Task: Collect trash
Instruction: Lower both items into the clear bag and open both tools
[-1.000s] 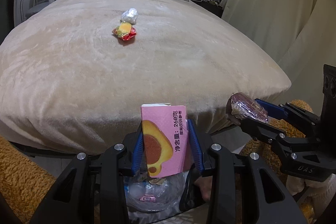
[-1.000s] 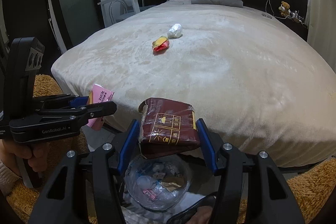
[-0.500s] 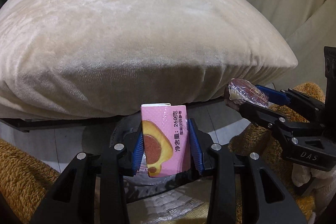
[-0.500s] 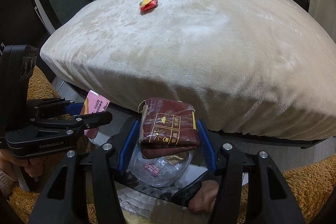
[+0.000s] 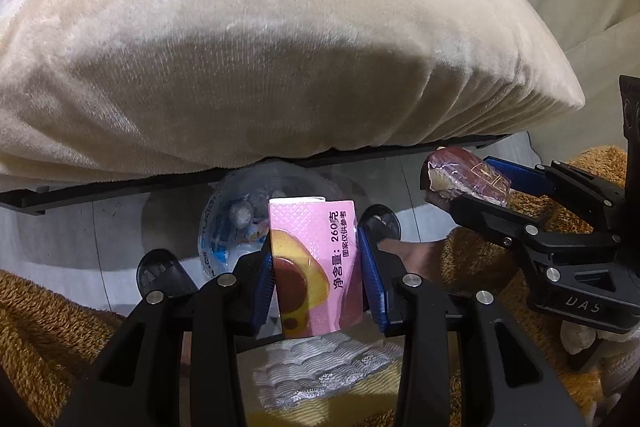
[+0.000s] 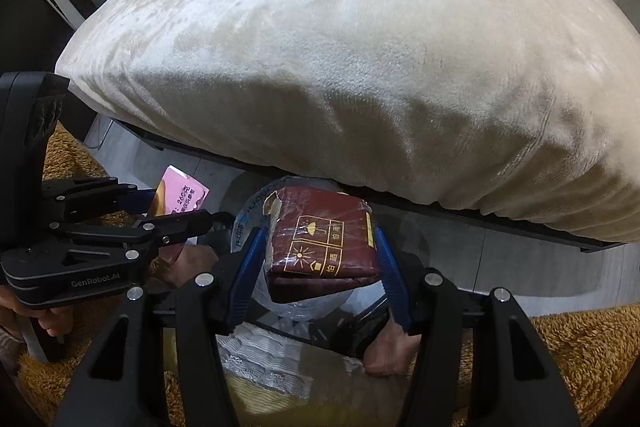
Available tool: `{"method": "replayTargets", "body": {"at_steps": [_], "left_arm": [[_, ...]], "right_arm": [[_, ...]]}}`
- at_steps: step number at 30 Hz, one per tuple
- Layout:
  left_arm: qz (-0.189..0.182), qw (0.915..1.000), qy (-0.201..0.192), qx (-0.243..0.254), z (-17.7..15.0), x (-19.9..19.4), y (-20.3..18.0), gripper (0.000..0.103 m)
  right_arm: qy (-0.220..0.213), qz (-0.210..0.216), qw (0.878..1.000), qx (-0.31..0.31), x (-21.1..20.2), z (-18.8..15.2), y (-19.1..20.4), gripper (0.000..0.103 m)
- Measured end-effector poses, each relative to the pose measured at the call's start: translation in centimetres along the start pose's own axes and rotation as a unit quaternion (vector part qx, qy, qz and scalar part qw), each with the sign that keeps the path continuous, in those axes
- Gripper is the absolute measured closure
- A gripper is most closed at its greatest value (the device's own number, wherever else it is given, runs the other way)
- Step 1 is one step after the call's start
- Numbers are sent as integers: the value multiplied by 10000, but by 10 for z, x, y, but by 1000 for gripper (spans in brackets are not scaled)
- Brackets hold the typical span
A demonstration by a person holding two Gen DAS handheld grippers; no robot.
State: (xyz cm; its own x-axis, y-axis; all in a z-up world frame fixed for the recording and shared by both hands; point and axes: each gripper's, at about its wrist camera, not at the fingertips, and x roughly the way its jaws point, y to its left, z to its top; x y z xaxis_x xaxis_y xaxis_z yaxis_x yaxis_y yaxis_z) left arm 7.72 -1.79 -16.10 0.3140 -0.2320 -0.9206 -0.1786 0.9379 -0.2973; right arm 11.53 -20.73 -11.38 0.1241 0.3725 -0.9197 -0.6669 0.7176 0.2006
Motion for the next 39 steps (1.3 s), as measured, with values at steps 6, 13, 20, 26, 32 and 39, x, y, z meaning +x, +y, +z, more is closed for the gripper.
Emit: {"method": "replayTargets", "body": {"at_steps": [6, 13, 20, 26, 32, 39], "left_arm": [[36, 9995, 273, -129, 0, 12, 6, 65], [79, 9983, 526, -219, 0, 22, 11, 65], [80, 9975, 653, -272, 0, 27, 14, 65], [71, 9972, 692, -256, -1, 31, 17, 65], [66, 9974, 673, -254, -1, 29, 17, 65], [63, 9981, 554, -258, 0, 23, 16, 52]], "right_arm": [[341, -6, 9994, -14, 17, 2, 2, 47], [666, -9, 9978, 4, 33, 5, 4, 47], [824, 25, 9966, 54, 41, 11, 1, 47], [838, 17, 9964, 84, 46, 13, 1, 47], [775, 43, 9969, 112, 42, 10, 0, 47], [653, 107, 9976, 212, 37, 10, -3, 38]]}}
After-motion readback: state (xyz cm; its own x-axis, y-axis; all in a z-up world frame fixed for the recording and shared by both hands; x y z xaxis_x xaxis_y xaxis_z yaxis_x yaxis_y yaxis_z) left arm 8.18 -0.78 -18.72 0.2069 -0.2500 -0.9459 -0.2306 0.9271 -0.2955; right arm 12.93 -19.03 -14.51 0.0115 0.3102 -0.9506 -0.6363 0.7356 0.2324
